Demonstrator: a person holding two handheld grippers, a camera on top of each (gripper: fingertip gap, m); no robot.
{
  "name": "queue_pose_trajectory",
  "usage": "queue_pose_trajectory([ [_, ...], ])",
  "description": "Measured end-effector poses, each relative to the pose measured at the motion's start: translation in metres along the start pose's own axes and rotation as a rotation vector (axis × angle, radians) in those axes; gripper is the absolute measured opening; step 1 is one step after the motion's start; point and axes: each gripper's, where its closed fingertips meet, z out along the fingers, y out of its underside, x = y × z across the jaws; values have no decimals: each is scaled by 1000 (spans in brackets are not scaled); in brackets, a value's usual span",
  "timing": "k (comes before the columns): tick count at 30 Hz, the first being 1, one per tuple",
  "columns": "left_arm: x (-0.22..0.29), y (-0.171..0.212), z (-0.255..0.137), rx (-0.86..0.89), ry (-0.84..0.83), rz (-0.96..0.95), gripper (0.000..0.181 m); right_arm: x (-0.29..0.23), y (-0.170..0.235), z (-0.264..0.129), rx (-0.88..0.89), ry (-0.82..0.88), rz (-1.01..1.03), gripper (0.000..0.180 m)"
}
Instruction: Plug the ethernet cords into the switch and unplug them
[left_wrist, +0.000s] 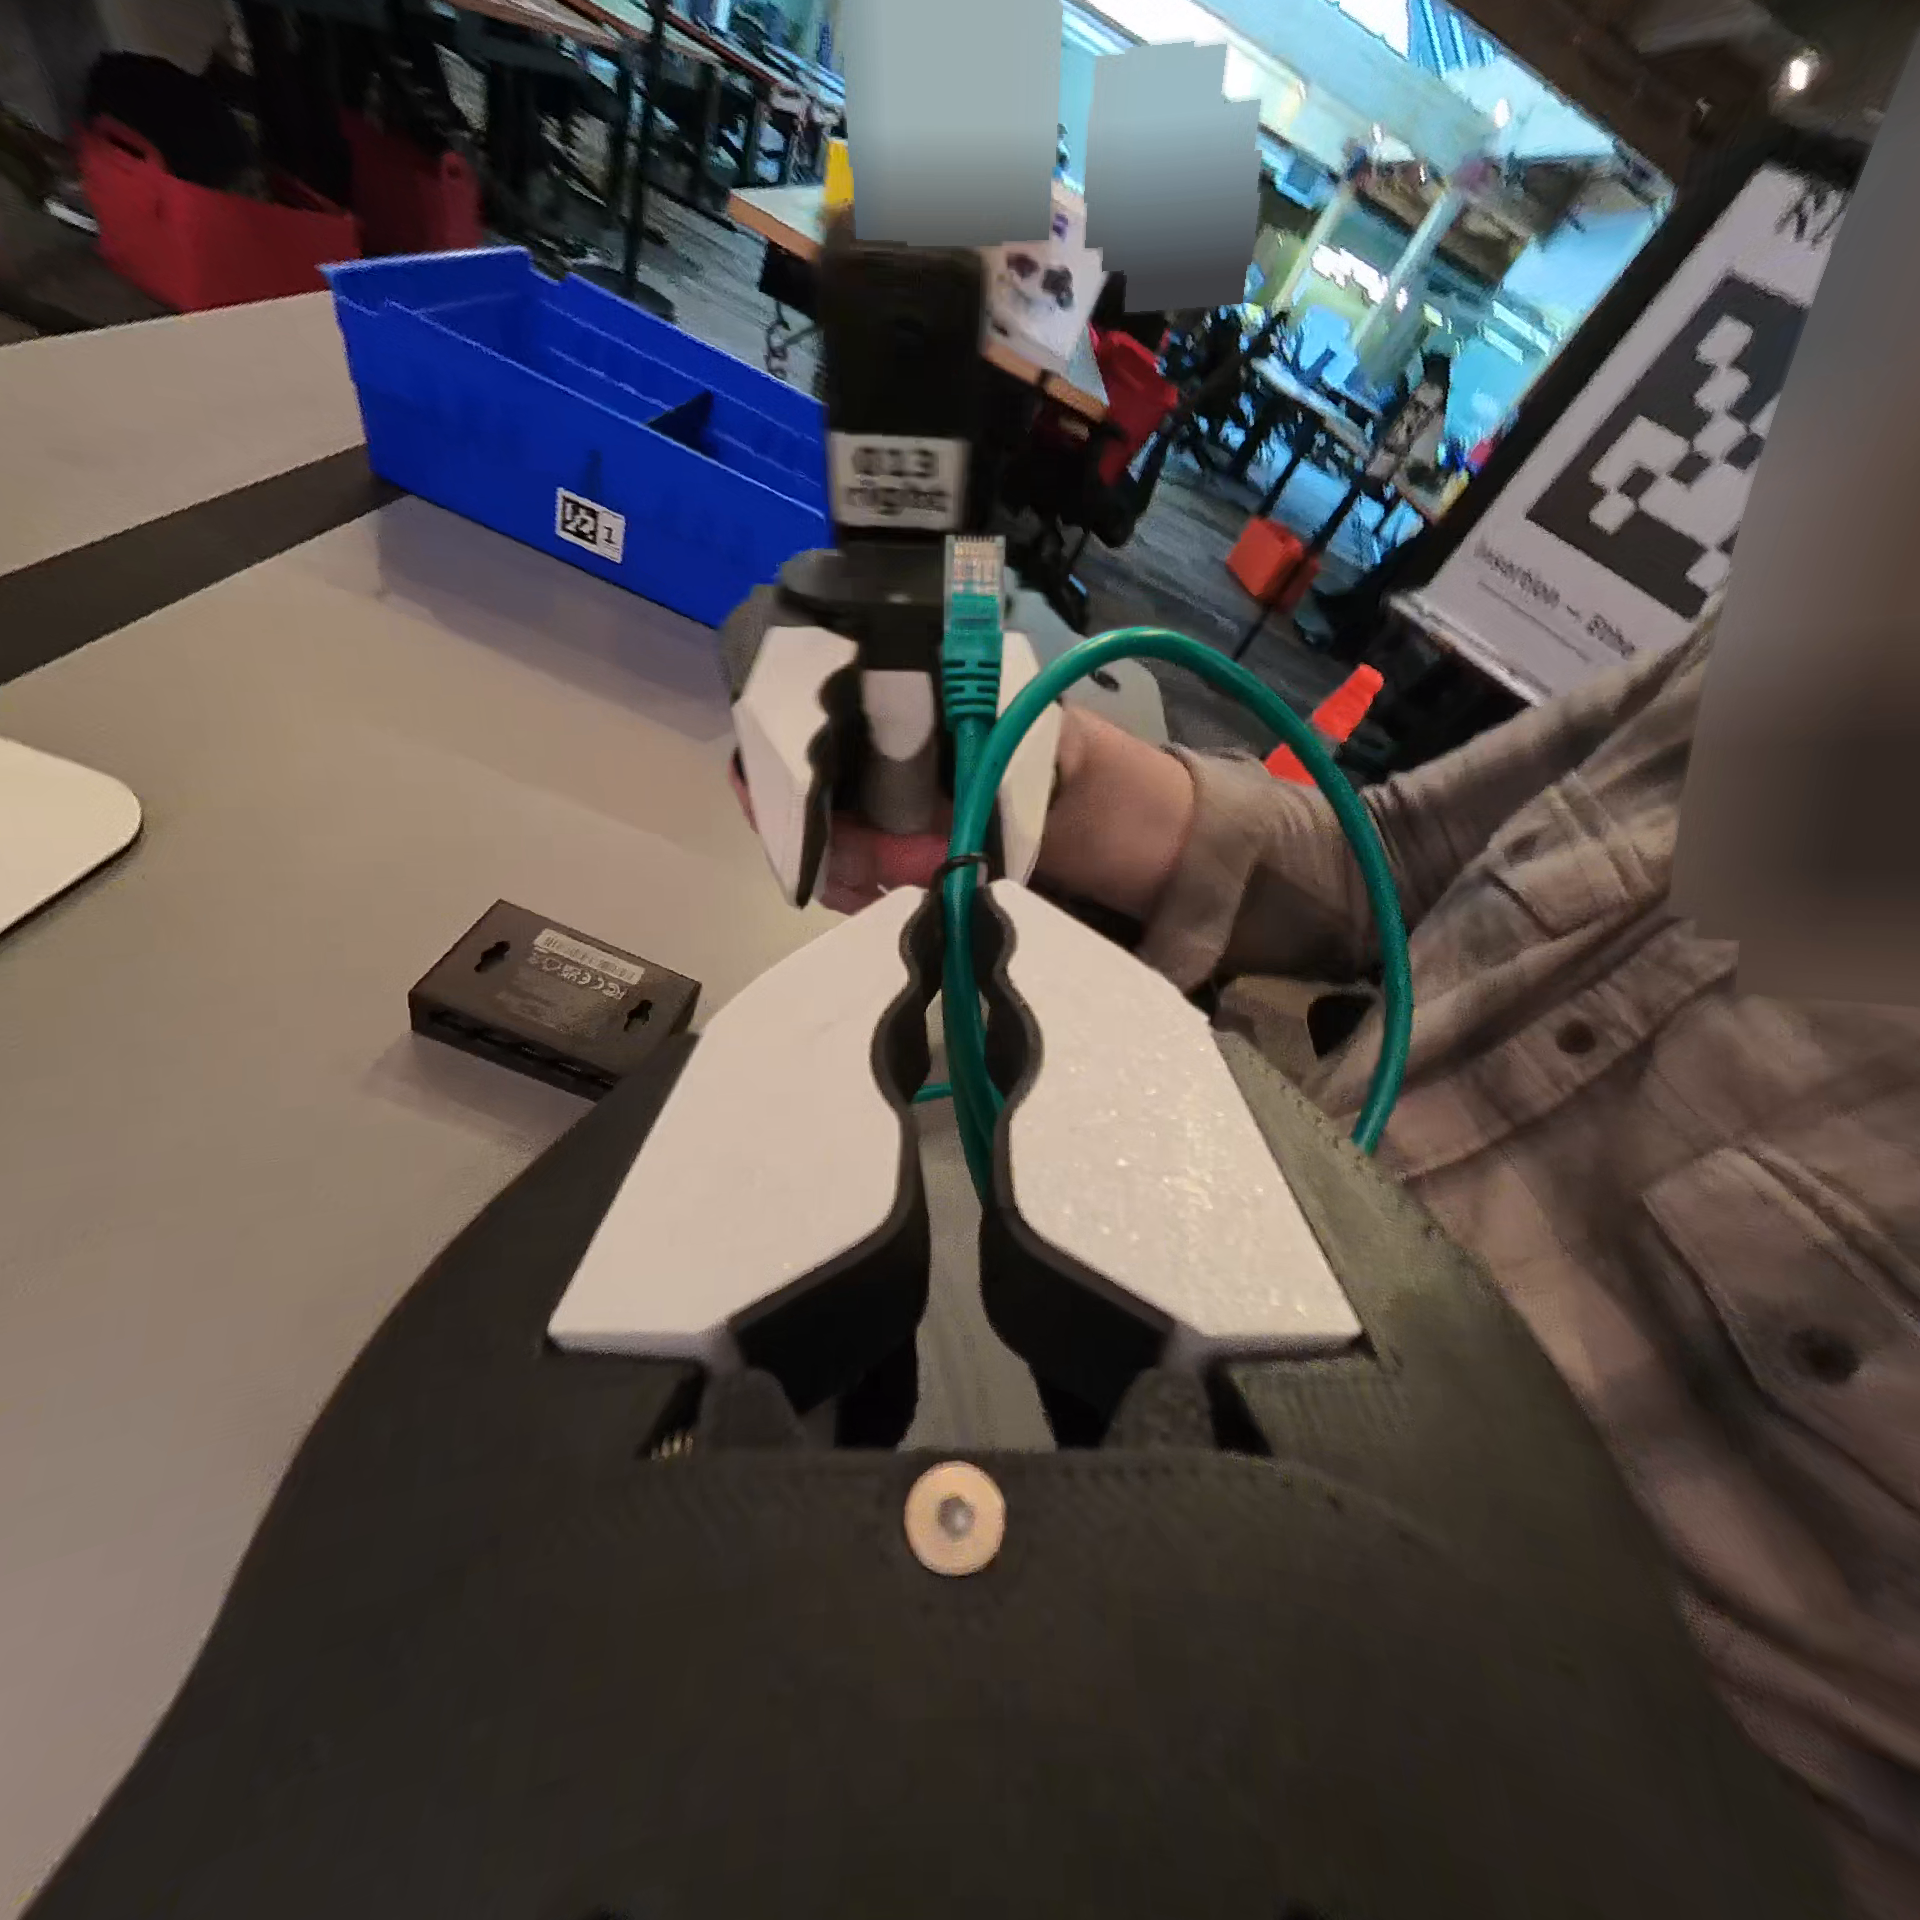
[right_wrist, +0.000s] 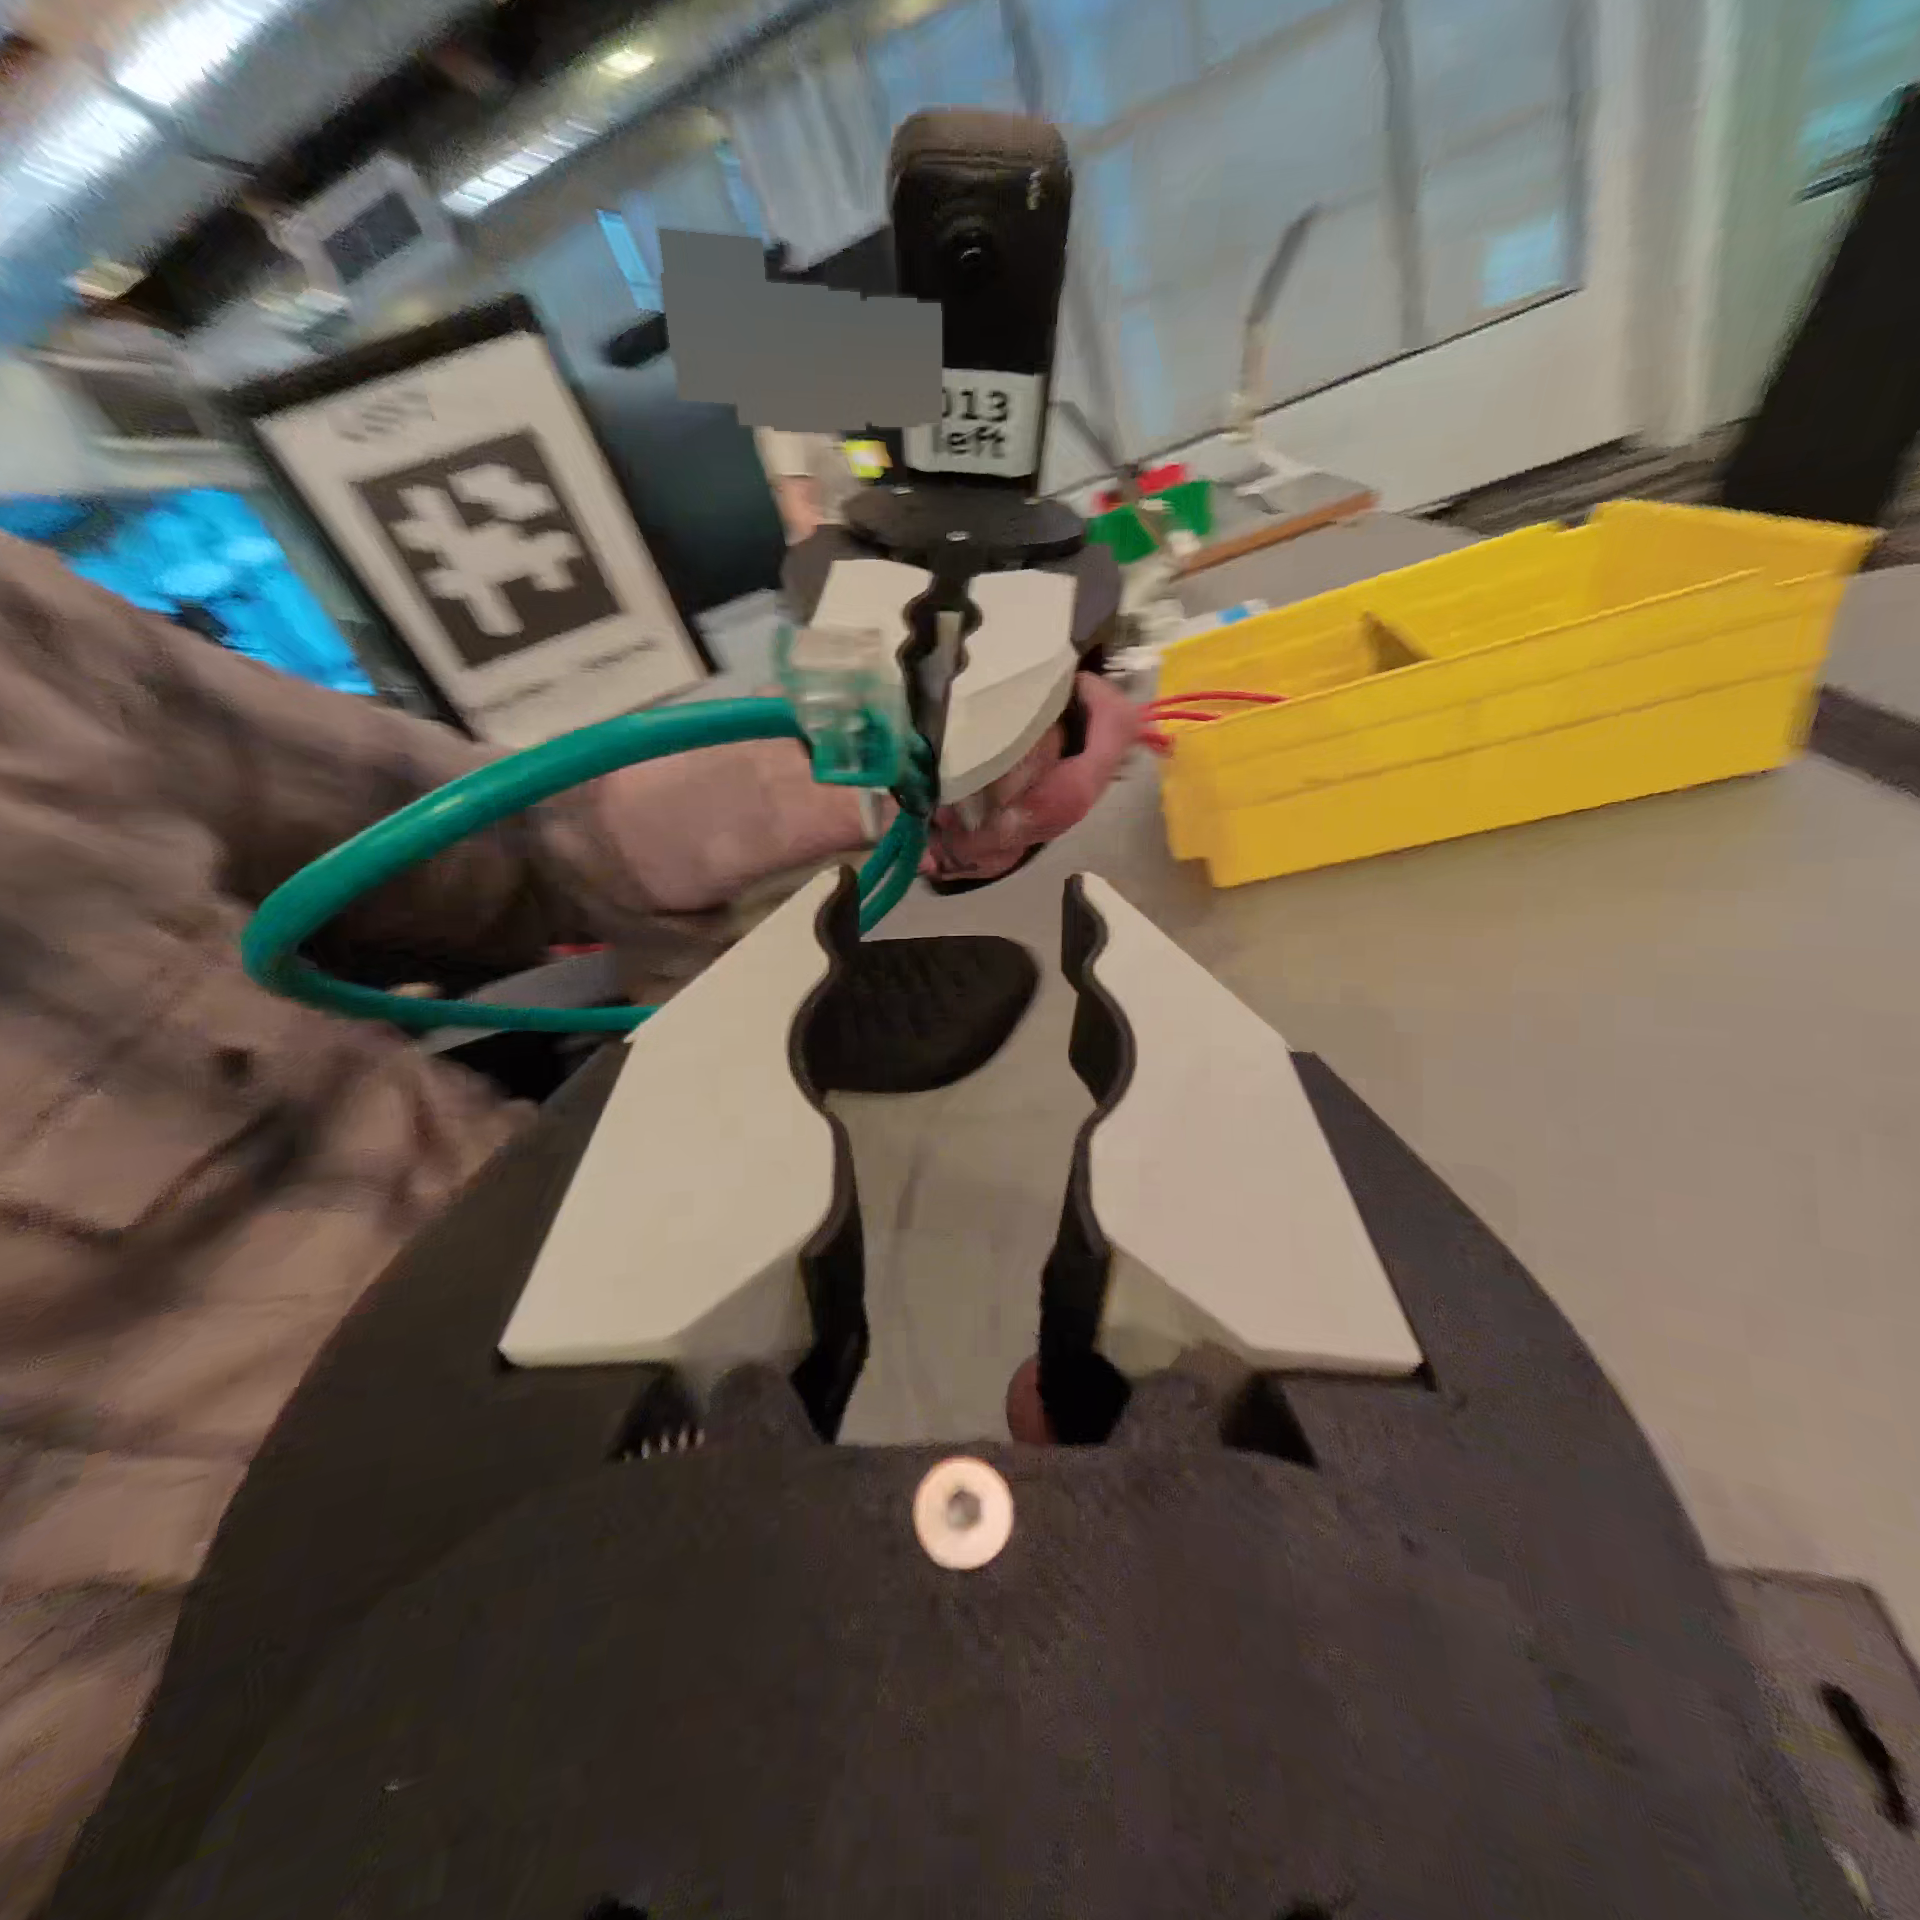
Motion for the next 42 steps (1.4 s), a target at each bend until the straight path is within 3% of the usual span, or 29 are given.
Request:
queue_pose_trajectory([
  [2, 13, 0, 2, -44, 71, 47, 5, -9, -1, -2, -7, -143, 42, 32],
  [6, 34, 2, 5, -124, 194, 155, 5, -33, 4, 7, -85, -370, 19, 38],
  [14, 43, 1, 9, -202, 309, 206, 5, -65, 5, 13, -150, -777, 105, 43],
  [19, 46, 4, 9, -237, 351, 210, 5, -75, 4, 8, -172, -941, 167, 34],
  [26, 50, 9, 9, -256, 396, 213, 5, -73, 2, 4, -167, -1039, 221, 18],
  [30, 48, 9, 9, -252, 389, 212, 5, -70, 4, 5, -161, -1031, 204, 1],
  [35, 39, 7, 7, -202, 340, 195, 5, -59, 4, 9, -112, -884, 107, 0],
  [42, 6, -7, -4, -19, 121, 109, 5, -18, -9, 17, -46, -292, -182, 0],
])
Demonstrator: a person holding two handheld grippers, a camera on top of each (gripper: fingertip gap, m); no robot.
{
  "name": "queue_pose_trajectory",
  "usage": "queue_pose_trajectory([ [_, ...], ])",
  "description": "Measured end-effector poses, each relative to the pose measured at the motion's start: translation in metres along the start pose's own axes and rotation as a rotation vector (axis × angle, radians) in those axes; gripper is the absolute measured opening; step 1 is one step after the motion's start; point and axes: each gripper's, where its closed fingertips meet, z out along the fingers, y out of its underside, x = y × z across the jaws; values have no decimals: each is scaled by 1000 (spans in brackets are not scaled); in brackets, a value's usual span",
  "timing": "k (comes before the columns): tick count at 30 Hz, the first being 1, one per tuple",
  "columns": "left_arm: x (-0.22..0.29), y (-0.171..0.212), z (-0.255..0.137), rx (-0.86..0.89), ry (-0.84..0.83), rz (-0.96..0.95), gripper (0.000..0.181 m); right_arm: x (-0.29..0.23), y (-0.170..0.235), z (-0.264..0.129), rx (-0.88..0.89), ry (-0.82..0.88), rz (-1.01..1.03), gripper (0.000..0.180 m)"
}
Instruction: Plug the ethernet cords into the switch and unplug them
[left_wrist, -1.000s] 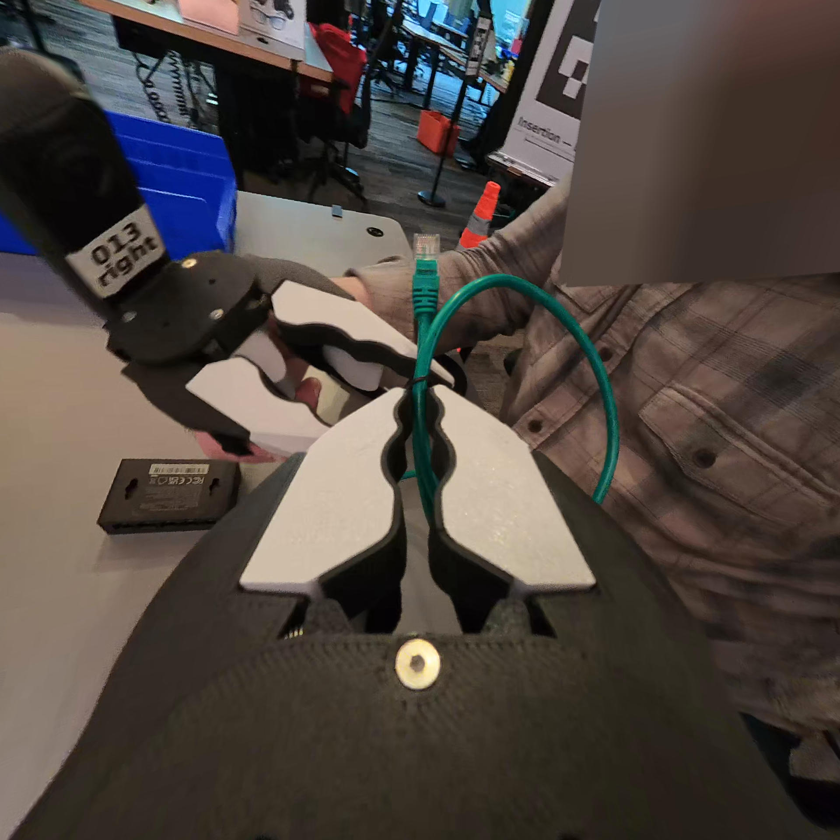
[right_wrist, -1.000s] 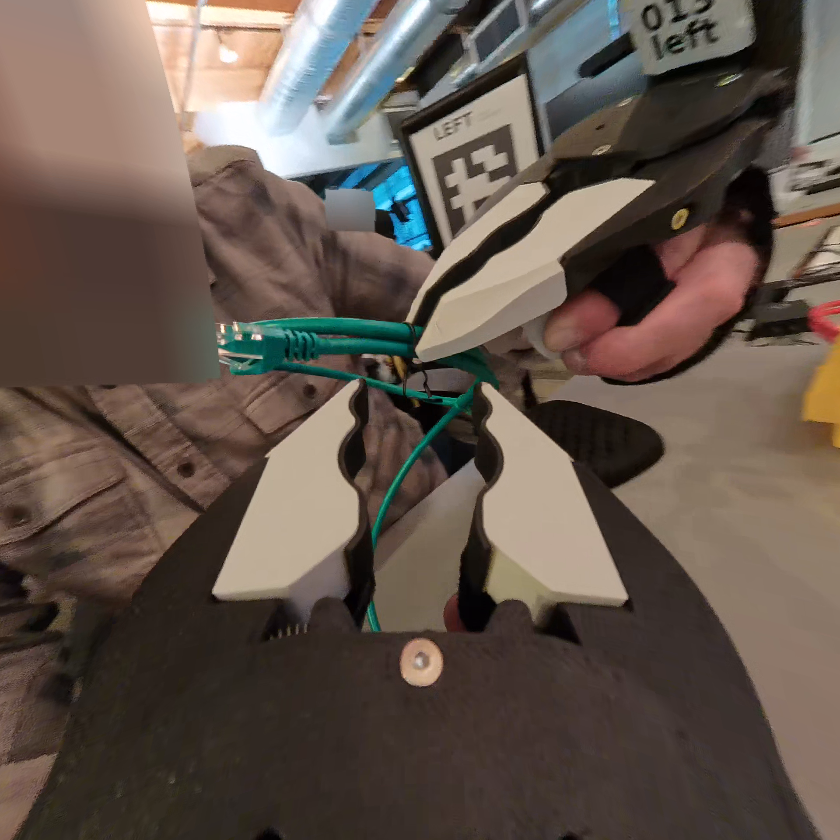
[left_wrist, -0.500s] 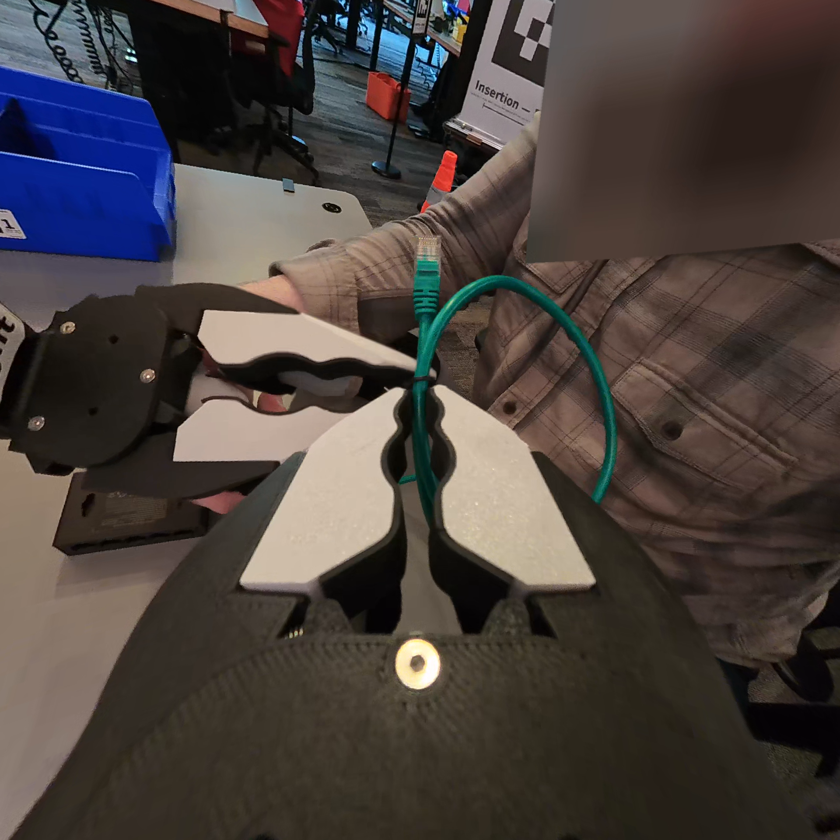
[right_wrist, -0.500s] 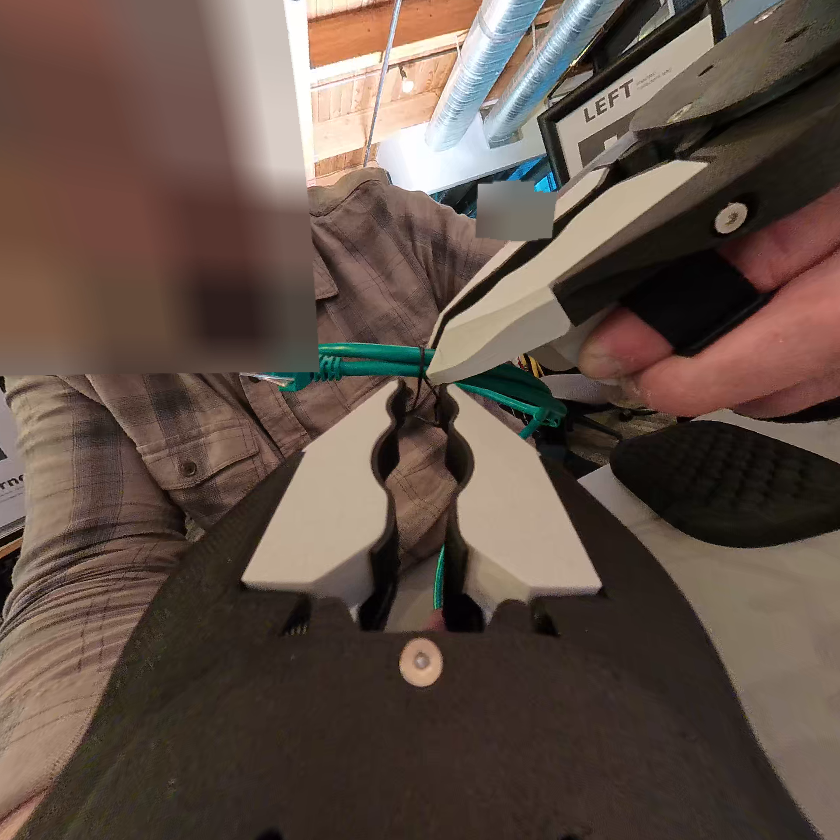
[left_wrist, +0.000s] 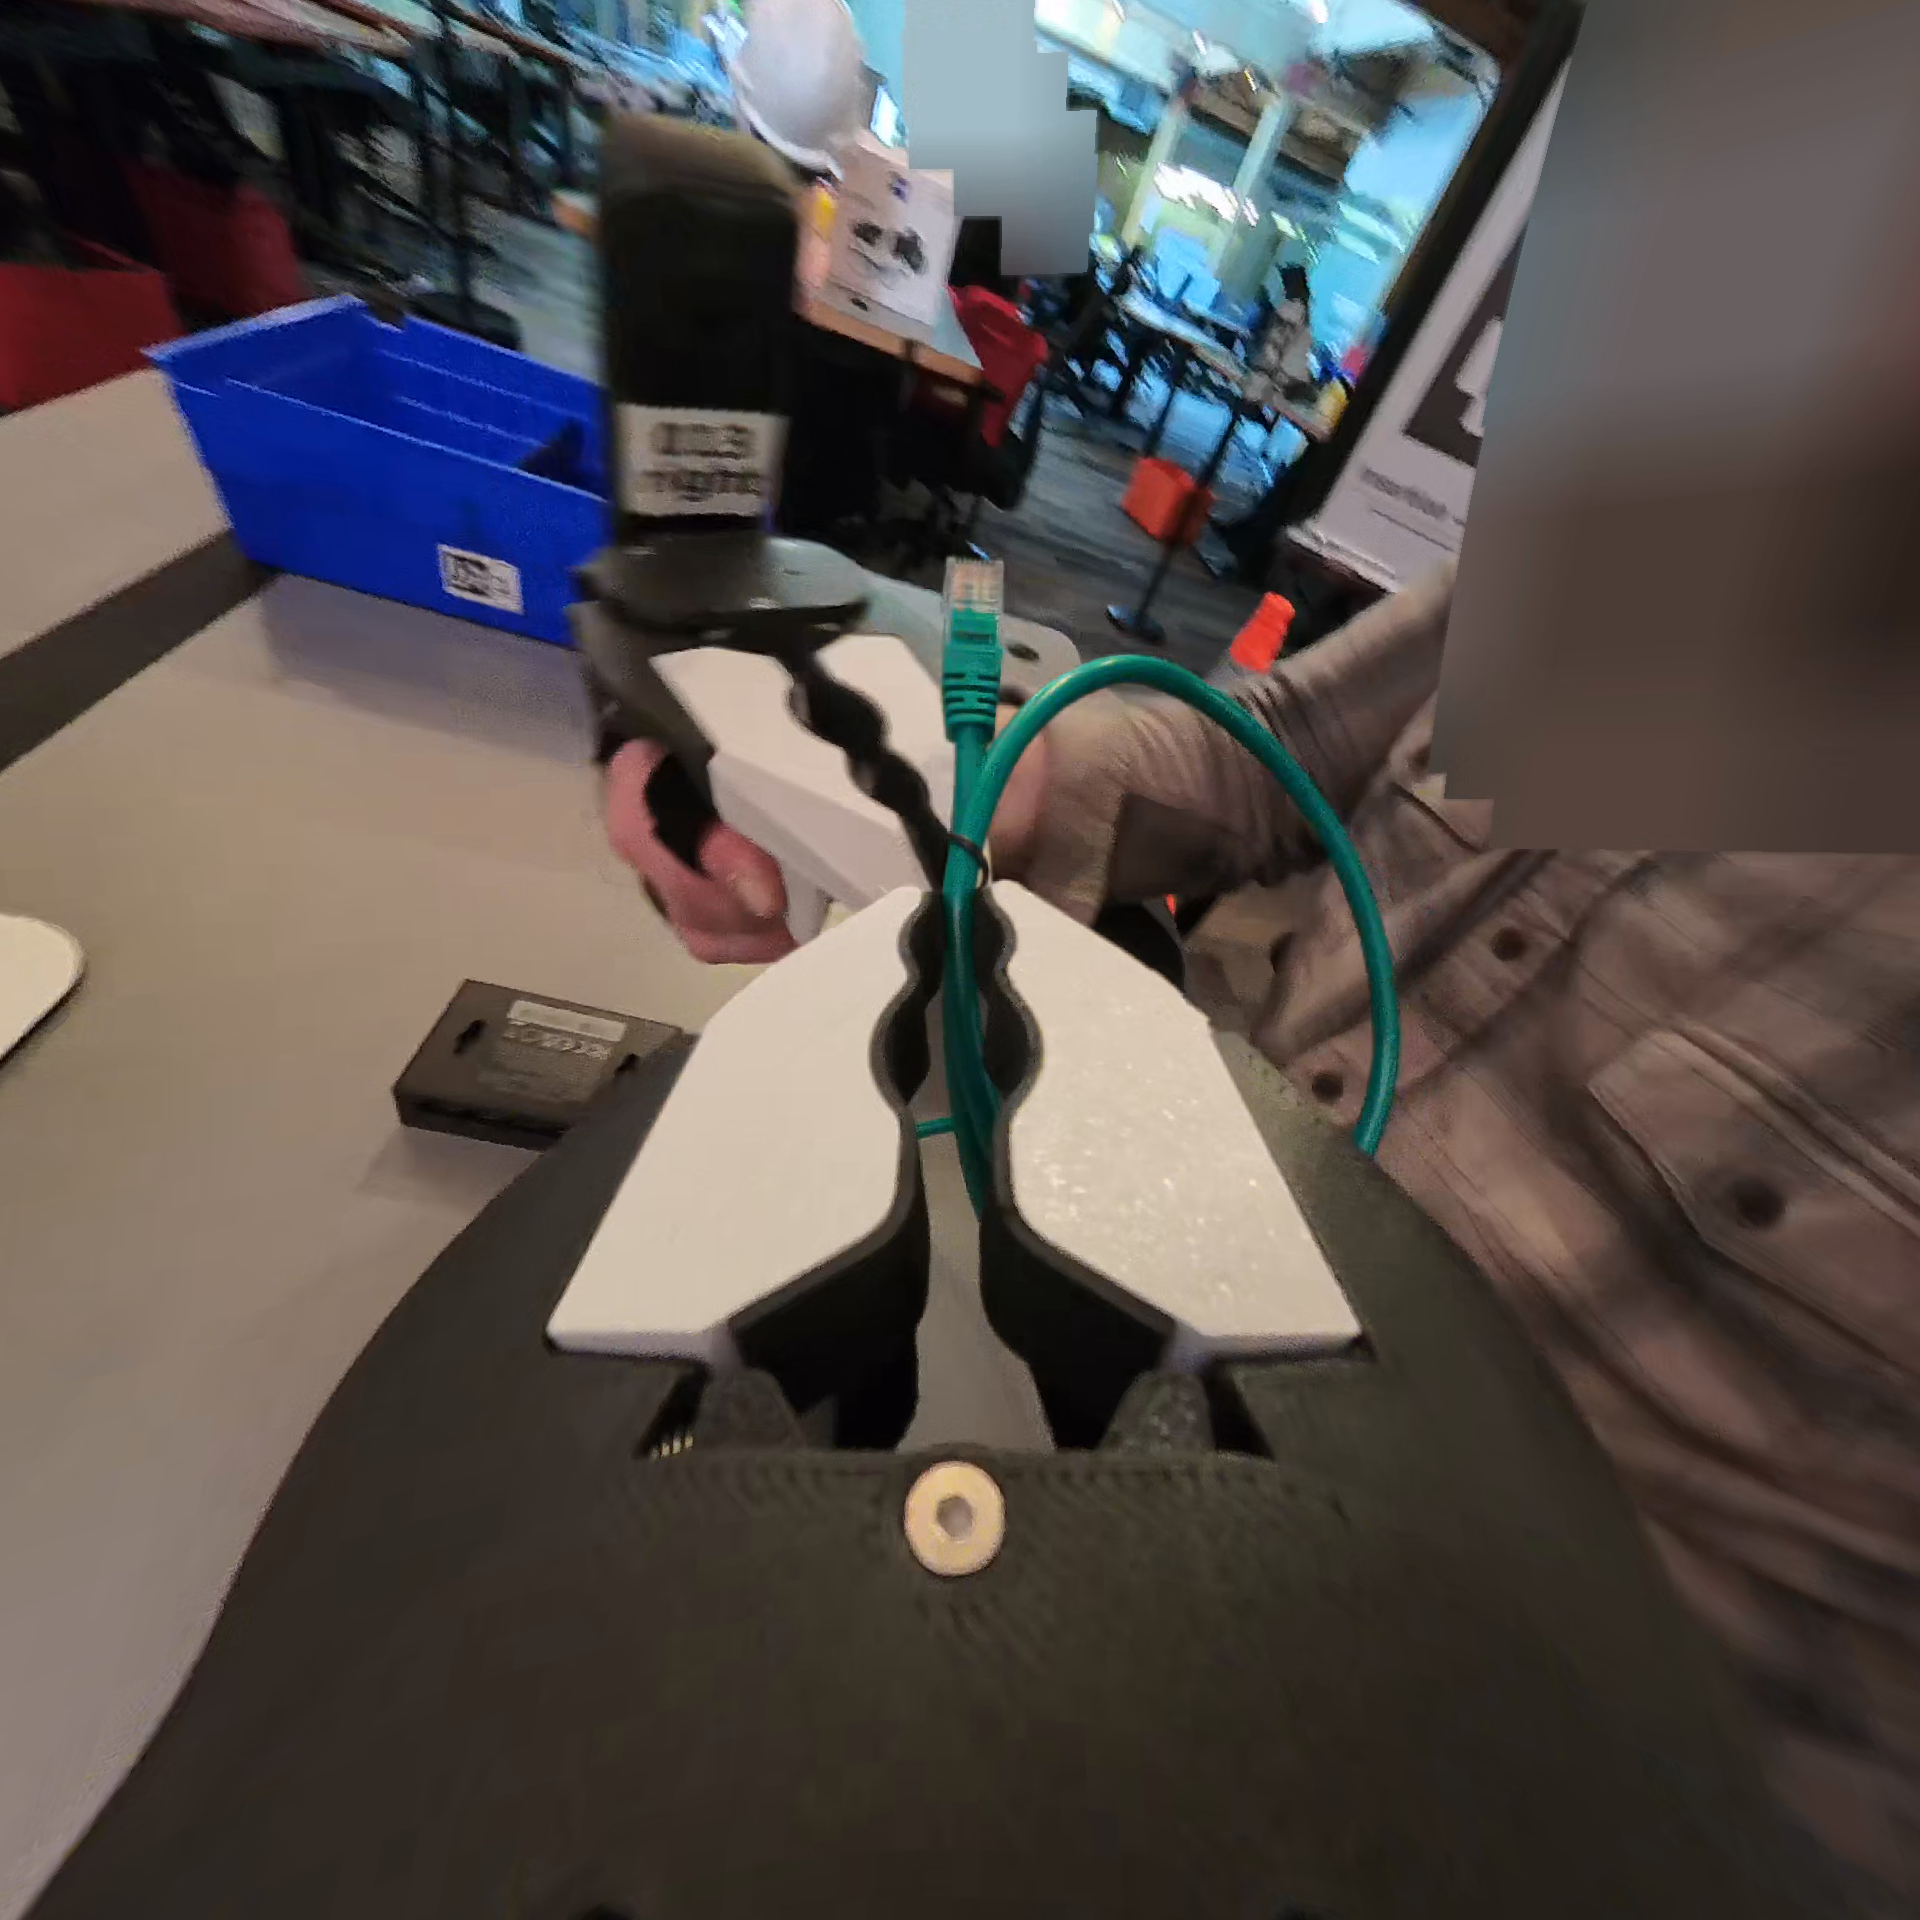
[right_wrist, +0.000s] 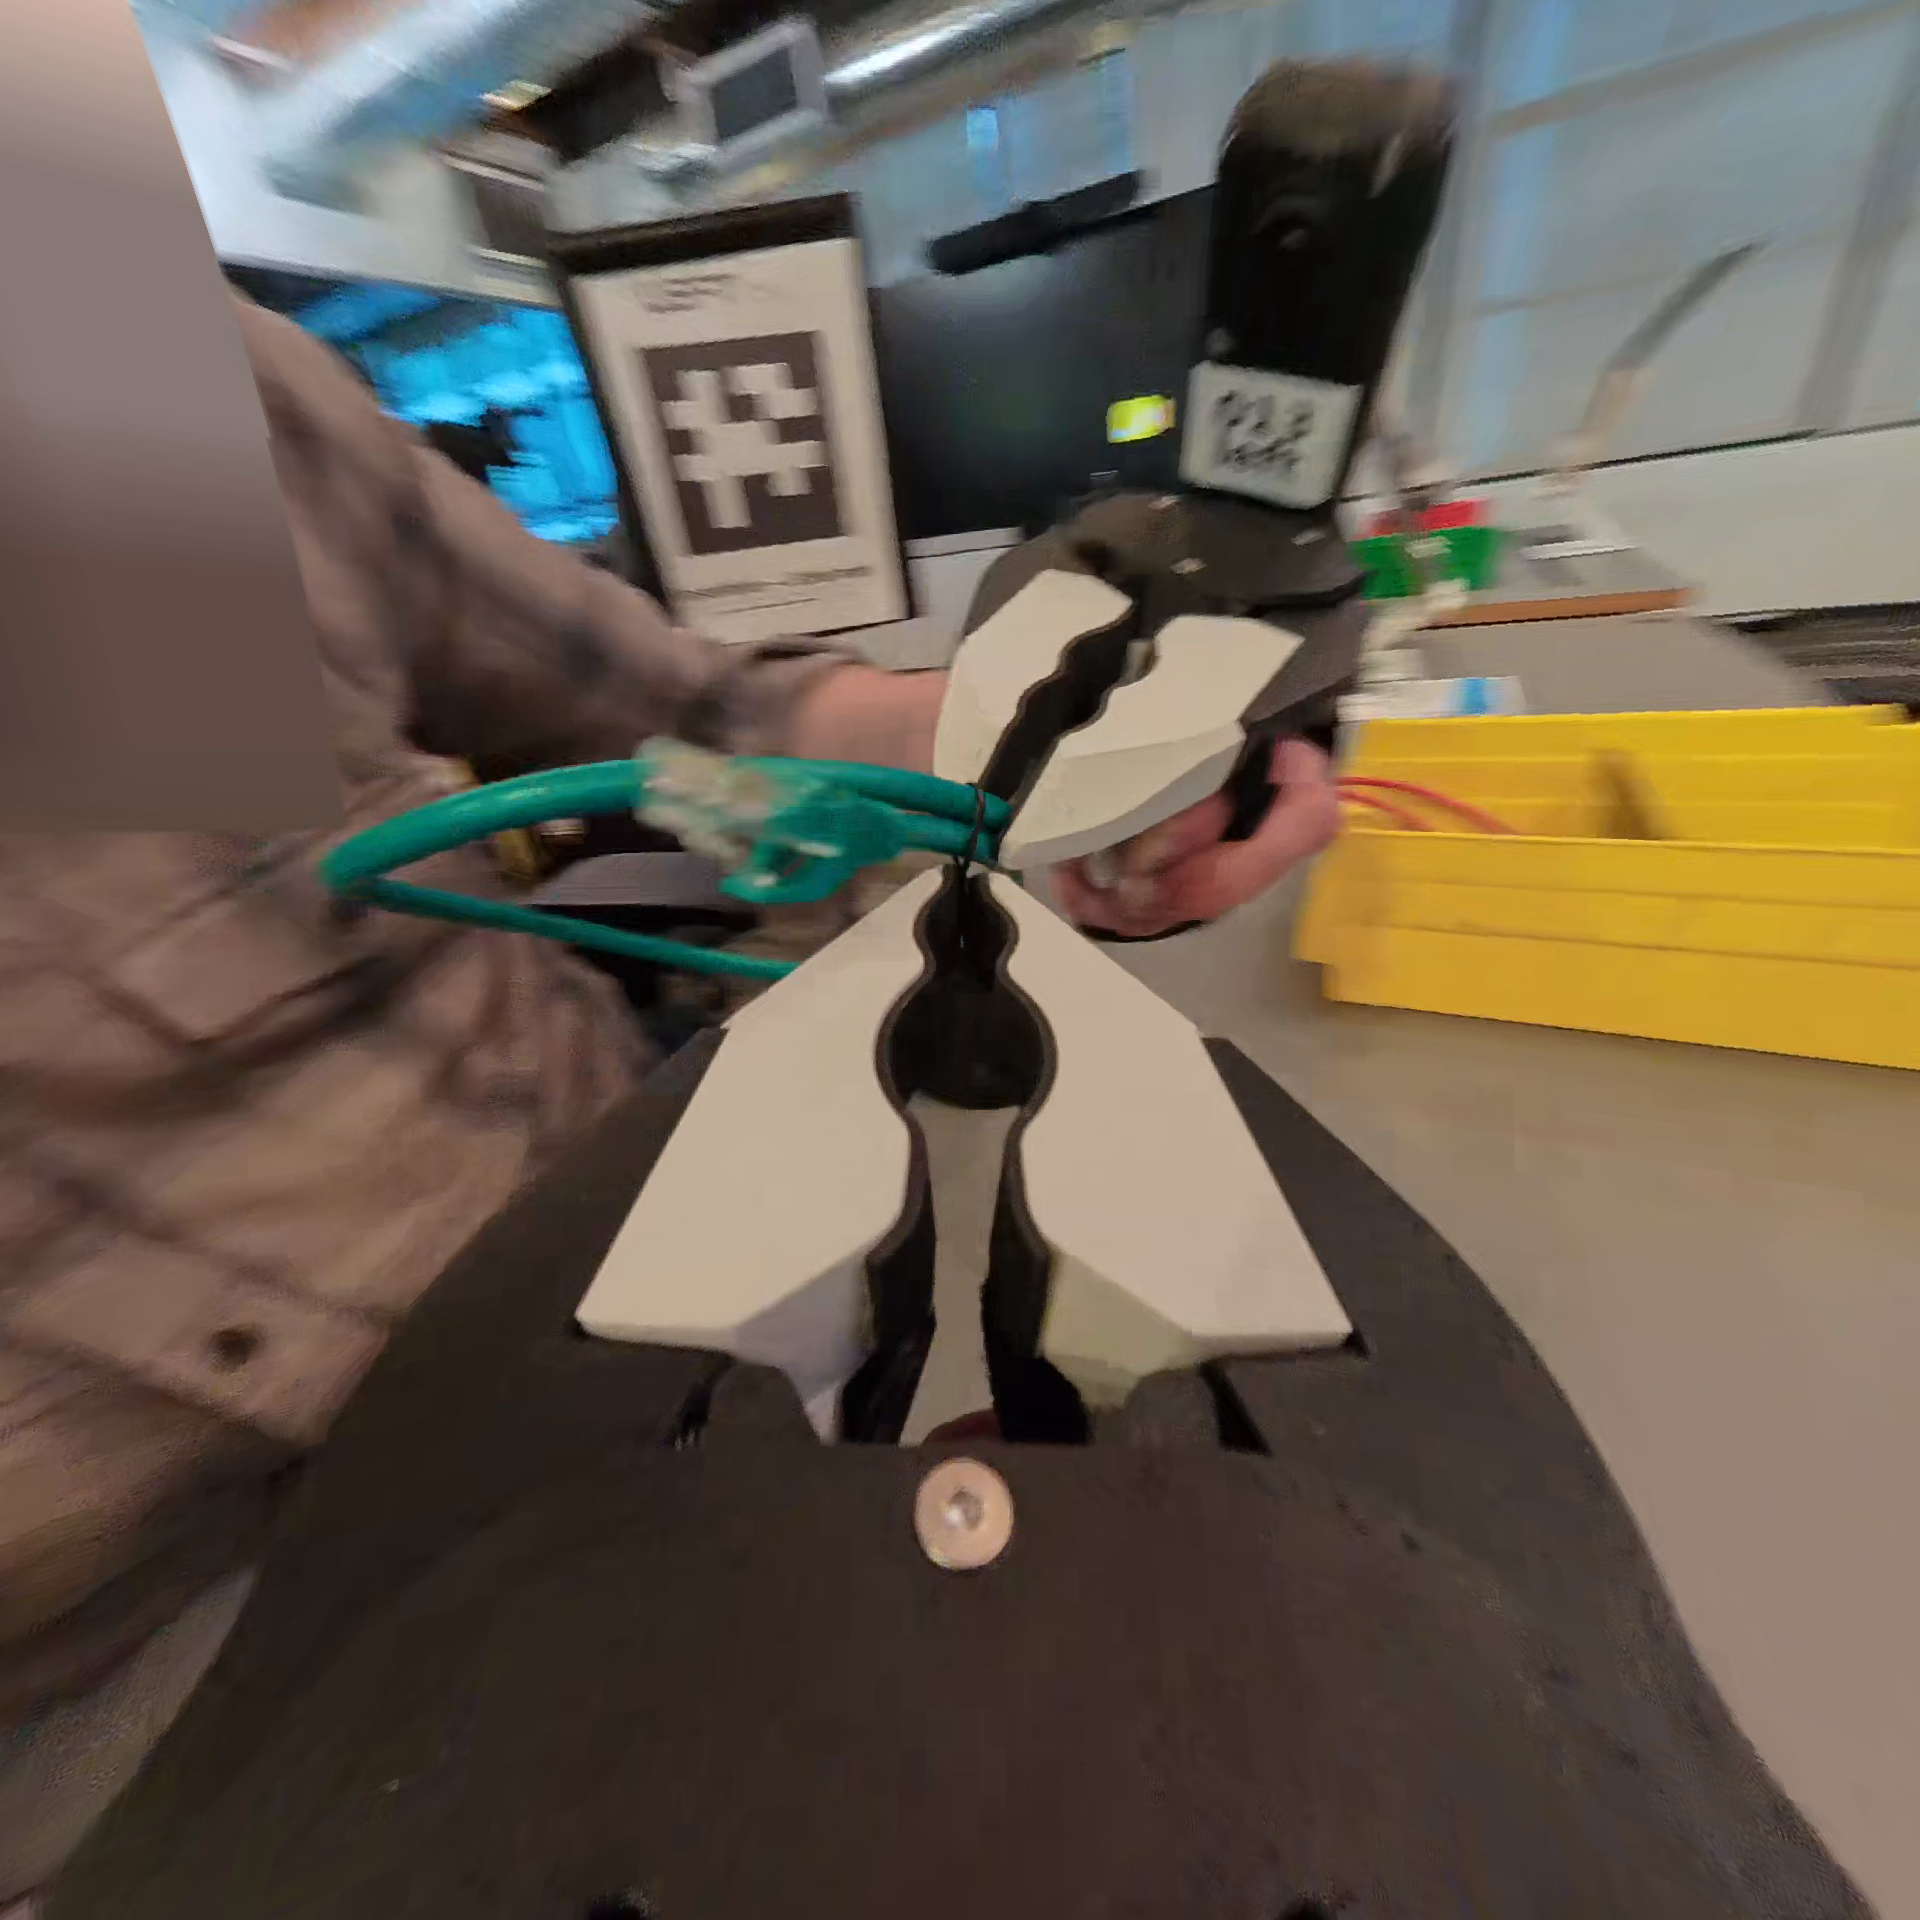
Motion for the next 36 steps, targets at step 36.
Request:
queue_pose_trajectory([
  [36, -3, -3, 6, 91, -24, -73, 5, -6, 7, -11, -178, 3, 118, 37],
])
